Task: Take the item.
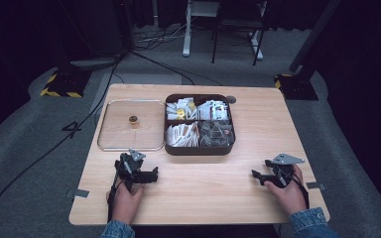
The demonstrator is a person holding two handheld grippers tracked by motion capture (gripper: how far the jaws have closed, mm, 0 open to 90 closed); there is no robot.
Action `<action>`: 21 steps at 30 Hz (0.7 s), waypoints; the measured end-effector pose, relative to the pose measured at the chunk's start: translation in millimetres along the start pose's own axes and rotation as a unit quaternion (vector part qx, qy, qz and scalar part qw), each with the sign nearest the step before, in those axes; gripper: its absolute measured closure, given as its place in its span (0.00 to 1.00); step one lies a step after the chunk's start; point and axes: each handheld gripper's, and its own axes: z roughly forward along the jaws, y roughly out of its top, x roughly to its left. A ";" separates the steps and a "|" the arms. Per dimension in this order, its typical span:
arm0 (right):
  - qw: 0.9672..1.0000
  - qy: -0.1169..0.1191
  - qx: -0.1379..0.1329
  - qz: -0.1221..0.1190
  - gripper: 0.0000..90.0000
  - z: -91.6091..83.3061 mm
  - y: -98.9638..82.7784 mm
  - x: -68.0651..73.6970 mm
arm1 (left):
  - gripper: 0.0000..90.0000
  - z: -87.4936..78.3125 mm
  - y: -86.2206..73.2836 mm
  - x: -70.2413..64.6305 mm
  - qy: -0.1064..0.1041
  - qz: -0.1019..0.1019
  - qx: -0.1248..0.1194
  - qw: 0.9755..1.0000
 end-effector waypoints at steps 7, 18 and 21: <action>1.000 0.005 0.000 -0.004 0.28 1.1 0.8 -0.5 | 0.00 0.5 0.7 1.1 -0.003 0.007 -0.001 1.000; 1.000 -0.001 0.003 0.000 0.27 1.3 1.3 0.6 | 0.00 0.5 0.7 1.1 -0.003 0.007 -0.001 1.000; 1.000 -0.002 0.003 0.001 0.27 1.4 1.4 0.9 | 0.00 0.7 0.9 1.1 -0.004 0.007 0.000 1.000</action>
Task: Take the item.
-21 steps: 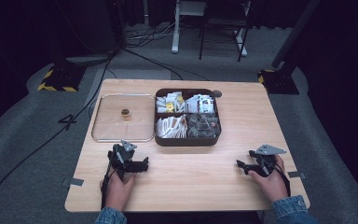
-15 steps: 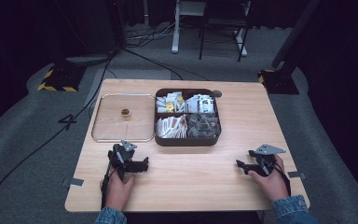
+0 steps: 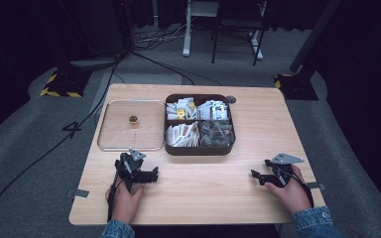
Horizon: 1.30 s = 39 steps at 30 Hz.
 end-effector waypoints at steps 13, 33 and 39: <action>1.000 -0.005 -0.003 -0.012 0.38 -0.2 3.9 -0.3 | 0.00 0.2 0.3 0.2 -0.002 0.001 0.001 1.000; 0.997 0.048 -0.047 0.021 0.49 -24.0 67.2 -16.0 | 0.00 -0.2 -0.3 0.2 -0.001 0.003 -0.001 1.000; 0.996 0.060 -0.062 0.023 0.52 -30.0 82.0 -19.7 | 0.00 -0.2 -0.3 0.2 -0.001 0.003 -0.001 1.000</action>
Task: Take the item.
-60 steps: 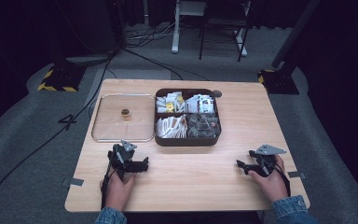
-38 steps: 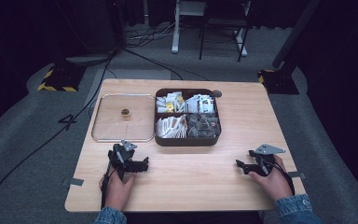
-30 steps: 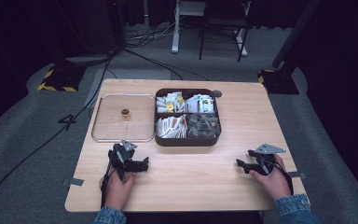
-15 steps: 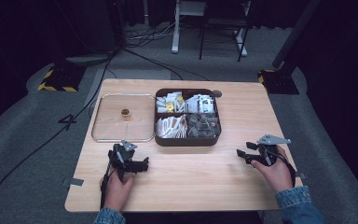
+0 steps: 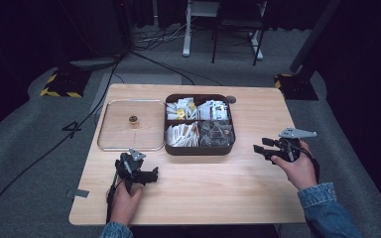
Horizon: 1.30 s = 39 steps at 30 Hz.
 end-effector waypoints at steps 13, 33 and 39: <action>1.000 -0.001 -0.022 0.004 0.54 12.7 40.2 -6.1 | 0.00 0.5 0.5 -0.4 -0.001 -0.003 0.001 1.000; 0.999 -0.003 -0.023 0.022 0.61 51.1 92.8 -14.3 | 0.00 0.2 0.2 -0.1 0.001 -0.003 0.001 1.000; 0.999 -0.016 -0.015 0.024 0.61 68.5 105.5 -15.6 | 0.00 0.4 0.6 -0.2 0.001 -0.004 0.002 1.000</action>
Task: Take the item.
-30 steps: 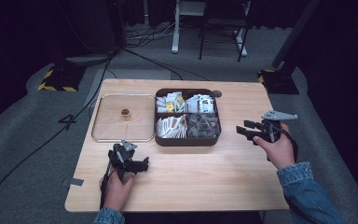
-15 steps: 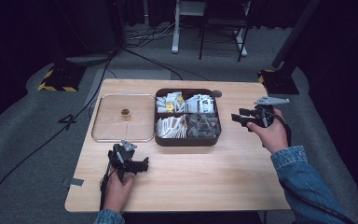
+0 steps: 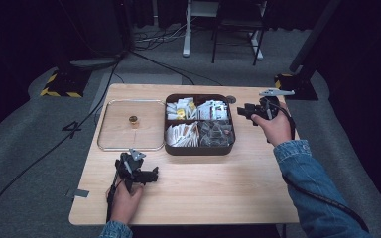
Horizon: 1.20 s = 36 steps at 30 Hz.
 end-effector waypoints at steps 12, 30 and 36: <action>0.999 -0.012 0.036 -0.011 0.65 50.0 13.5 6.7 | 0.00 -0.1 -0.2 0.1 -0.001 0.000 -0.001 1.000; 0.996 -0.016 0.085 -0.004 0.67 110.8 9.8 22.6 | 0.00 -0.2 -0.3 0.2 -0.001 0.000 -0.001 1.000; 0.995 -0.026 0.098 0.013 0.68 124.0 4.6 27.0 | 0.00 -0.2 -0.3 0.1 -0.001 0.000 -0.001 1.000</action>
